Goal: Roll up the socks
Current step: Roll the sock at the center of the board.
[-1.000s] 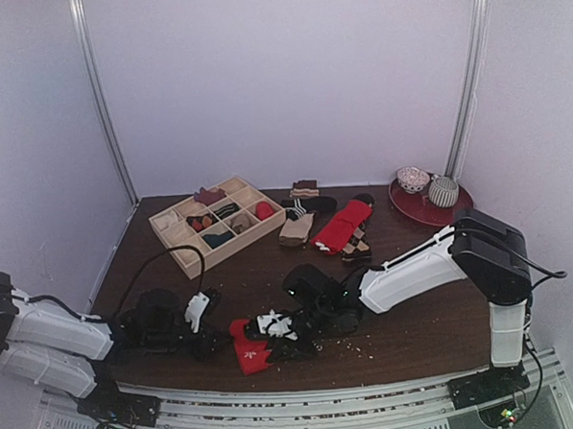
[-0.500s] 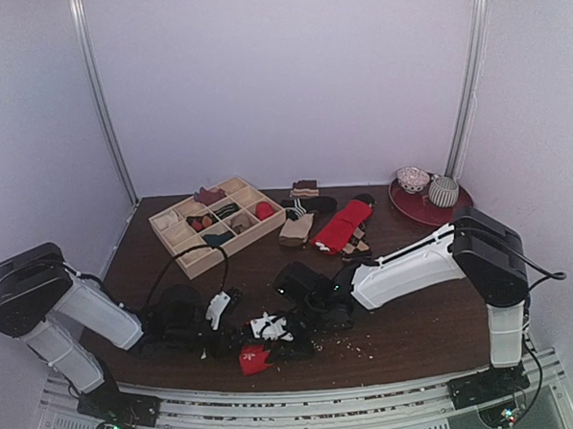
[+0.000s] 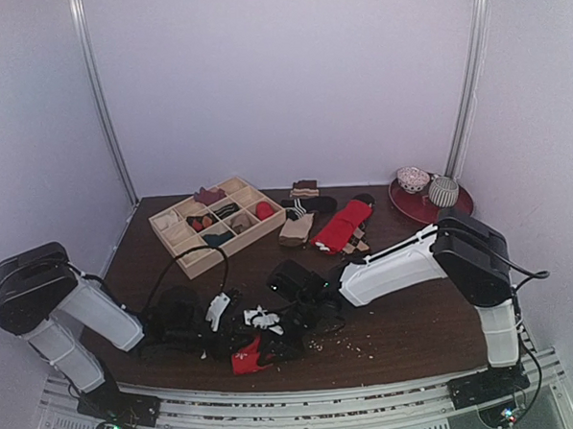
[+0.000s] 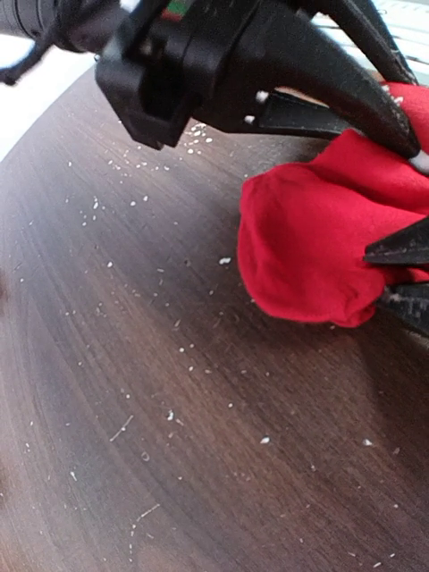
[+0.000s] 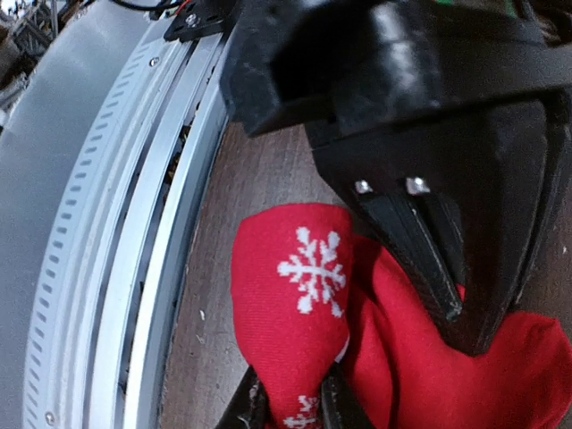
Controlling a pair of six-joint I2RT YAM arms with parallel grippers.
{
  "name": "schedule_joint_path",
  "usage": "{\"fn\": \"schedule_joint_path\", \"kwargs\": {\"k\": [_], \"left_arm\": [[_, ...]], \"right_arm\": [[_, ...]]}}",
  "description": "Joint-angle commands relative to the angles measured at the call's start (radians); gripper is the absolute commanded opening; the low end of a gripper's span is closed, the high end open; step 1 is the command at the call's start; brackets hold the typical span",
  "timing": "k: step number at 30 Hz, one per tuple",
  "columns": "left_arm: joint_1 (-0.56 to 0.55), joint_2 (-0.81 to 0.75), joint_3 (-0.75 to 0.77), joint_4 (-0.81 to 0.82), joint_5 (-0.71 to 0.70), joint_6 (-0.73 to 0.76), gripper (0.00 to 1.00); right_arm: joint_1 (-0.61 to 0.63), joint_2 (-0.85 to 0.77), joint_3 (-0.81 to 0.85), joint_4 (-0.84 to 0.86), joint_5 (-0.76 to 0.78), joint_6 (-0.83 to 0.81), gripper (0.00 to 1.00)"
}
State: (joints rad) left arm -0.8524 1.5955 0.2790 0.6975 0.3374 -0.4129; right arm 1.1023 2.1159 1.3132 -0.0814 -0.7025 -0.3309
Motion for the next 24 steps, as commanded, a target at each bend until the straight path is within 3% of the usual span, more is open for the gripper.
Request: {"fn": "schedule_joint_path", "kwargs": {"k": [1,8,10,15,18,24], "left_arm": [[0.003,-0.036,-0.020,-0.085,-0.044,0.021,0.14],[0.003,-0.225,0.016,-0.189,-0.192,0.080,0.31],[0.002,-0.327,0.014,-0.216,-0.233,0.097,0.41],[0.000,-0.519,-0.059,-0.178,-0.129,0.150,0.47],[-0.023,-0.558,-0.140,-0.104,-0.068,0.135,0.47],[-0.138,-0.517,-0.191,-0.017,-0.095,0.149,0.57]], "right_arm": [[0.010,0.077,-0.148,-0.106,0.053,0.295,0.16],[-0.004,0.073,-0.253,-0.035,0.087,0.491,0.16],[-0.012,0.077,-0.266,-0.016,0.080,0.523,0.16],[-0.031,0.078,-0.261,-0.013,0.068,0.583,0.16],[-0.035,0.100,-0.236,-0.053,0.055,0.592,0.16],[-0.046,0.135,-0.207,-0.105,0.022,0.597,0.16]]}}
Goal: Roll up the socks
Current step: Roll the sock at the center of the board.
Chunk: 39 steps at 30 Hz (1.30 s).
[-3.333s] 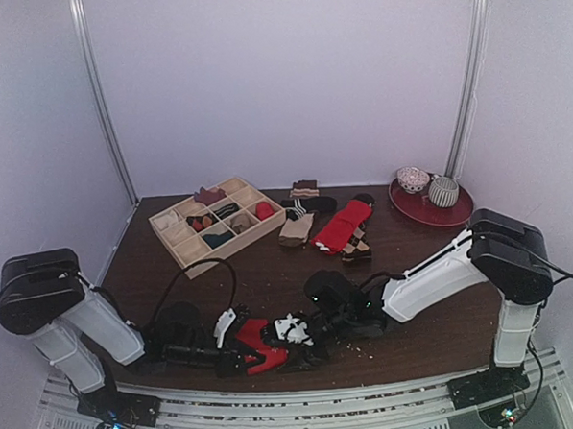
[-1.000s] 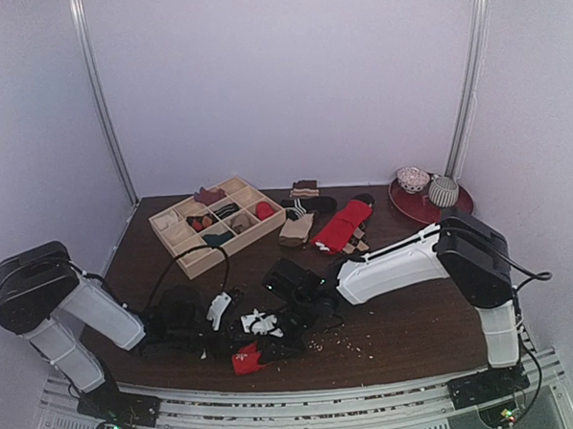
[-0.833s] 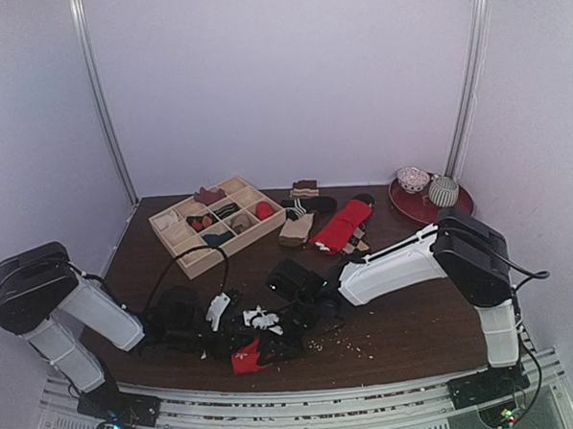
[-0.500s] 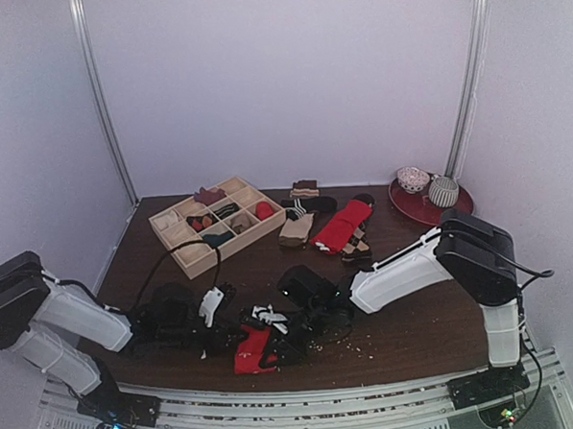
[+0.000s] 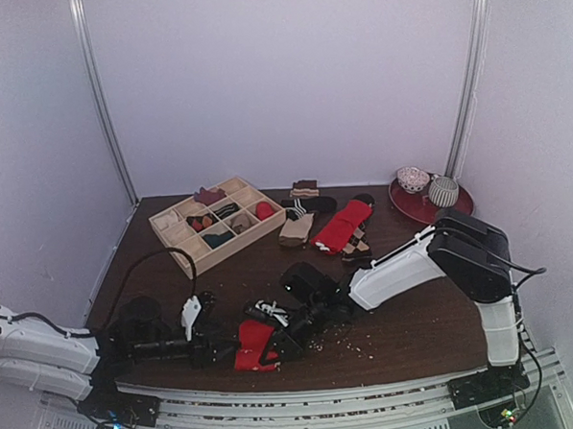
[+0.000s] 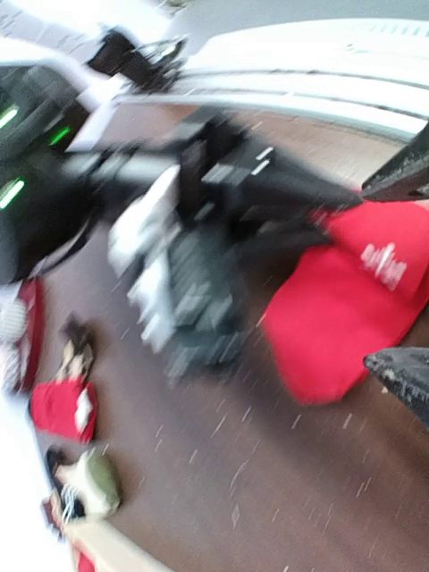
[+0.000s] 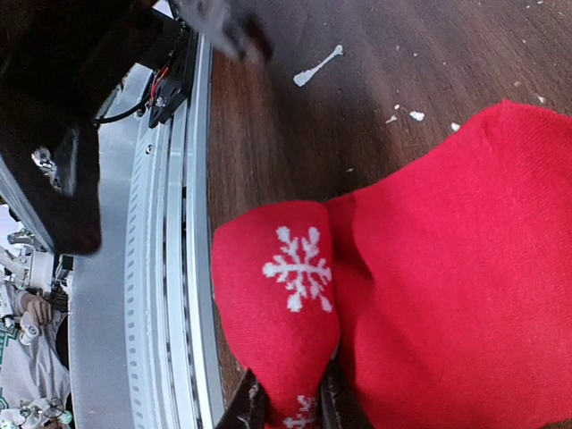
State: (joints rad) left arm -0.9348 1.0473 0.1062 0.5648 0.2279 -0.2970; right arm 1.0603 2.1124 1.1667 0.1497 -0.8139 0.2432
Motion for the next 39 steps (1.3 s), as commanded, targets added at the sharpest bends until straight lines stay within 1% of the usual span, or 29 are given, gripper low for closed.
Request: {"fn": "schedule_joint_path", "kwargs": {"k": [1,4,10,16,20,23,25,27,28,29,30,33,34,35,37,39], "left_arm": [[-0.061,0.050,-0.019,0.136,0.016,0.044,0.59],[-0.063,0.116,-0.022,0.207,0.048,0.066,0.63],[-0.075,0.265,-0.003,0.251,0.050,0.057,0.63],[-0.094,0.365,0.002,0.310,0.063,0.032,0.63],[-0.095,0.408,0.022,0.315,0.062,0.026,0.58],[-0.094,0.423,0.035,0.307,0.057,0.023,0.47],[-0.094,0.432,0.040,0.304,0.057,0.019,0.45],[-0.094,0.446,0.049,0.303,0.064,0.016,0.47],[-0.094,0.455,0.054,0.303,0.068,0.014,0.46],[-0.094,0.463,0.058,0.304,0.075,0.013,0.42],[-0.094,0.472,0.063,0.307,0.084,0.012,0.35],[-0.094,0.498,0.074,0.314,0.111,0.008,0.14],[-0.094,0.505,0.078,0.313,0.116,0.004,0.05],[-0.094,0.513,0.081,0.309,0.117,-0.001,0.00],[-0.094,0.515,0.082,0.292,0.108,-0.022,0.00],[-0.093,0.510,0.073,0.281,0.092,-0.062,0.00]], "right_arm": [[-0.005,0.143,-0.050,-0.349,0.132,0.019,0.16],[-0.008,0.155,-0.028,-0.374,0.128,0.017,0.16],[-0.020,0.165,-0.006,-0.402,0.126,0.009,0.16],[-0.031,0.169,-0.003,-0.413,0.121,0.004,0.16],[-0.033,0.169,0.001,-0.420,0.124,-0.002,0.16],[-0.032,0.170,0.004,-0.420,0.128,-0.005,0.16],[-0.031,0.173,0.009,-0.419,0.127,-0.007,0.16],[-0.032,0.175,0.013,-0.420,0.125,-0.008,0.16],[-0.031,0.176,0.015,-0.422,0.126,-0.009,0.16],[-0.030,0.176,0.018,-0.423,0.129,-0.010,0.16],[-0.031,0.175,0.018,-0.423,0.132,-0.010,0.16],[-0.031,0.171,0.017,-0.419,0.142,-0.008,0.17],[-0.031,0.166,0.015,-0.416,0.146,-0.008,0.18],[-0.029,0.158,0.012,-0.408,0.158,-0.009,0.20],[-0.026,0.126,0.000,-0.381,0.180,-0.022,0.23],[-0.025,0.053,-0.037,-0.312,0.253,-0.030,0.28]]}}
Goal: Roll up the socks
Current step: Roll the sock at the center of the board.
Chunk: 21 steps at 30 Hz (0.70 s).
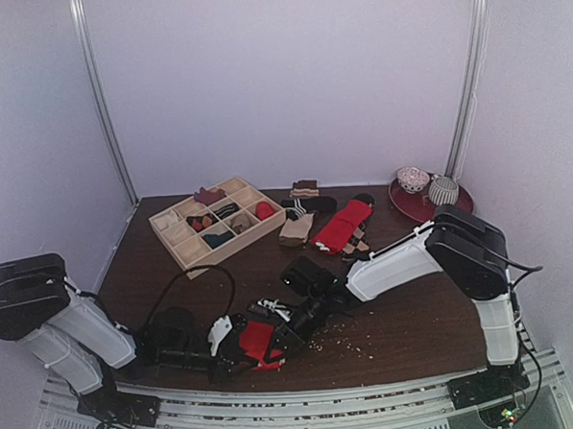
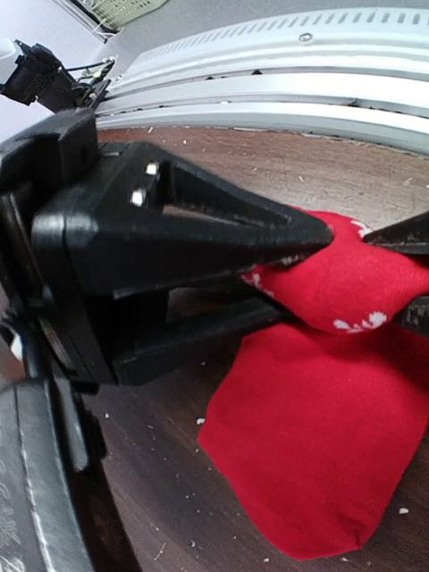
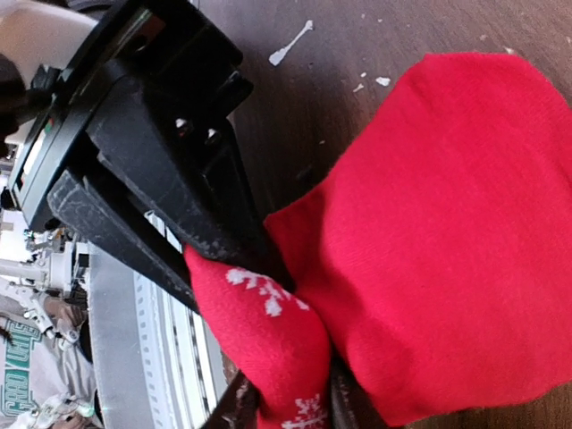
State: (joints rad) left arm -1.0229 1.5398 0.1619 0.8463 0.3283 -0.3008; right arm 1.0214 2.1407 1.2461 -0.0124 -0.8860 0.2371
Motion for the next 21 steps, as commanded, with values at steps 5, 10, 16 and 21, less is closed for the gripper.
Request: {"fn": "schedule_joint_path", "kwargs": {"k": [5,10,16,21], "left_arm": [[0.000,0.014,0.003,-0.060,-0.041,-0.149,0.00],[0.006,0.049,0.005,-0.063,-0.027,-0.198,0.00],[0.013,0.088,0.012,-0.049,-0.008,-0.227,0.00],[0.020,0.098,0.015,-0.044,0.005,-0.235,0.00]], "right_arm": [[0.011,-0.284,-0.298,0.141,0.552,-0.107,0.41],[0.041,-0.459,-0.497,0.436,0.603,-0.338,0.52],[0.148,-0.452,-0.535,0.509,0.675,-0.621,0.58],[0.153,-0.384,-0.493,0.545,0.632,-0.671,0.59]]}}
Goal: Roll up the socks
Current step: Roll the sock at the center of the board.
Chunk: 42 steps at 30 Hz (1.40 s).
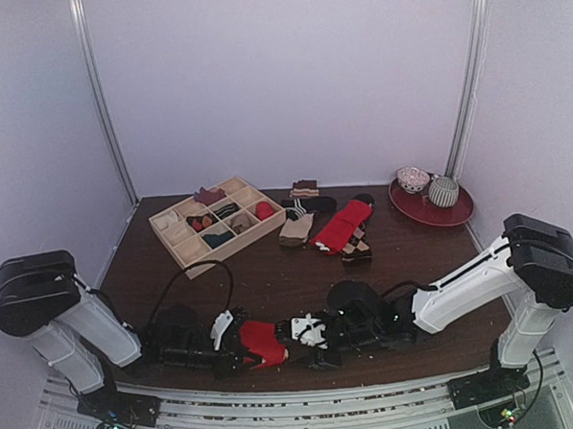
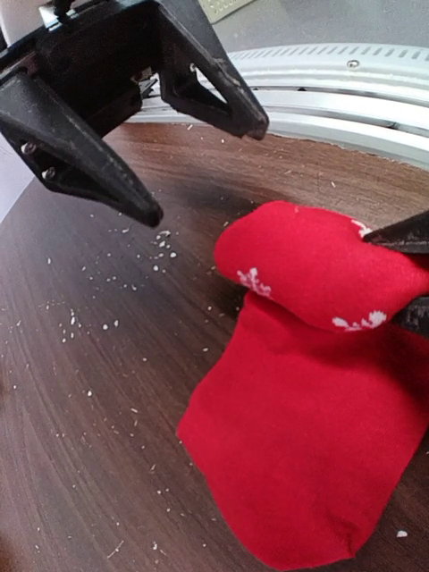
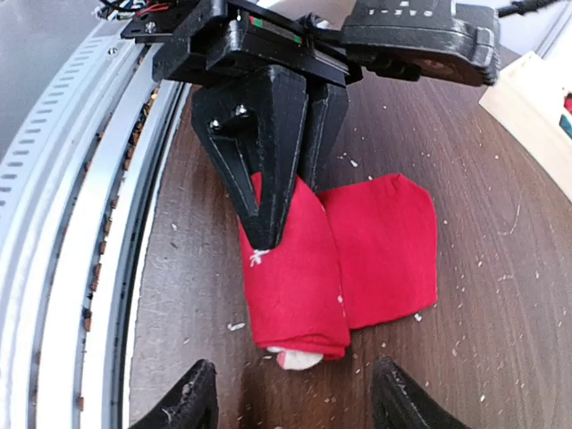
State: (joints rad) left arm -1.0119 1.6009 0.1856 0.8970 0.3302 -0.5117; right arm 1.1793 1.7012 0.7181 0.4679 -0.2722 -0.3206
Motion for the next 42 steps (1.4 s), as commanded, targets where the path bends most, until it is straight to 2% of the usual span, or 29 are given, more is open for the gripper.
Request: {"fn": "schedule_joint_path", "kwargs": {"k": [1,10,15,22,27,28,29,30,32,34,37,39,42], "left_arm": [[0.009,0.038,-0.007,-0.096,0.006,-0.024,0.00],[0.011,0.060,-0.011,-0.085,0.023,-0.025,0.00],[0.012,0.070,-0.008,-0.073,0.024,-0.031,0.00],[0.012,0.071,-0.015,-0.066,0.029,-0.033,0.00],[0.012,0.064,-0.016,-0.045,0.034,-0.031,0.00],[0.012,0.057,-0.013,-0.042,0.037,-0.026,0.03],[0.012,0.045,-0.011,-0.040,0.041,-0.015,0.19],[0.012,0.026,-0.011,-0.040,0.043,-0.003,0.30],[0.012,-0.037,-0.012,-0.055,0.034,0.034,0.45],[0.012,-0.142,-0.011,-0.112,0.003,0.082,0.56],[0.012,-0.293,-0.021,-0.195,-0.039,0.169,0.76],[0.012,-0.377,-0.034,-0.233,-0.066,0.209,0.80],[0.012,-0.445,-0.059,-0.242,-0.094,0.265,0.81]], "right_arm": [[-0.005,0.069,0.050,0.060,0.003,-0.116,0.59],[0.003,0.160,0.104,0.057,-0.029,-0.145,0.59],[0.004,0.200,0.151,0.032,-0.078,-0.122,0.54],[0.004,0.252,0.211,-0.068,-0.079,-0.066,0.40],[0.001,0.287,0.235,-0.138,-0.086,-0.019,0.25],[-0.001,0.296,0.249,-0.165,-0.096,-0.008,0.23],[-0.005,0.308,0.272,-0.196,-0.120,0.004,0.22],[-0.013,0.318,0.297,-0.240,-0.150,0.025,0.20],[-0.035,0.338,0.361,-0.335,-0.228,0.065,0.19],[-0.067,0.366,0.435,-0.467,-0.298,0.099,0.19],[-0.109,0.416,0.534,-0.651,-0.347,0.138,0.19],[-0.131,0.454,0.593,-0.768,-0.361,0.153,0.20],[-0.157,0.506,0.659,-0.898,-0.399,0.179,0.20]]}}
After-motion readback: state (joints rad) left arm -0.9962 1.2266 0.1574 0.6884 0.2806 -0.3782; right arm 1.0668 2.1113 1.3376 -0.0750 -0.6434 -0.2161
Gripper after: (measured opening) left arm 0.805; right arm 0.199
